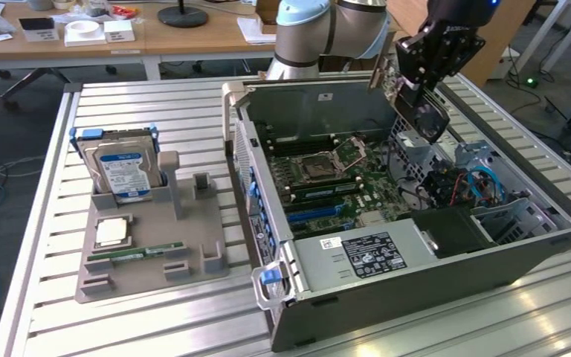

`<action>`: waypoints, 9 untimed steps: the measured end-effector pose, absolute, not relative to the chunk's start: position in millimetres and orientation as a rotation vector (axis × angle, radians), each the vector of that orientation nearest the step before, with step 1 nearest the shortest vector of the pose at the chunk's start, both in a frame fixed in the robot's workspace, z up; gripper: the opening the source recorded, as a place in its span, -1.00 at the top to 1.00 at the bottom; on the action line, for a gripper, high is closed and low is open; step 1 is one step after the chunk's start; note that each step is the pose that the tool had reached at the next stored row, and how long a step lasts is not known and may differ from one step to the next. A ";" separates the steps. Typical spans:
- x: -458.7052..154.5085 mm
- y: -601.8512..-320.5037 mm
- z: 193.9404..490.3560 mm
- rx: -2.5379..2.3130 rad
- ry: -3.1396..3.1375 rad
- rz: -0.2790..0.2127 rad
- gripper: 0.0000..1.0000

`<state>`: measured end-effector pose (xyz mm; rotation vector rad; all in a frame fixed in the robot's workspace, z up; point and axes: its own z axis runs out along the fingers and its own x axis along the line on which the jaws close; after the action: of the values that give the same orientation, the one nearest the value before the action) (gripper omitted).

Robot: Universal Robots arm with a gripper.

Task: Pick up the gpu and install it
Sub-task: 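Insert the gpu into the slot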

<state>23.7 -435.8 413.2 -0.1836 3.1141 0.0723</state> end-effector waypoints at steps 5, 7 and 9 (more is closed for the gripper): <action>23.7 -435.8 412.5 -0.289 3.108 0.074 0.47; 23.7 -435.7 412.2 -0.326 3.105 0.074 0.47; 23.6 -435.6 411.9 -0.360 3.101 0.075 0.47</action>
<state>23.6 -435.6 411.9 -0.3602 3.1012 0.0745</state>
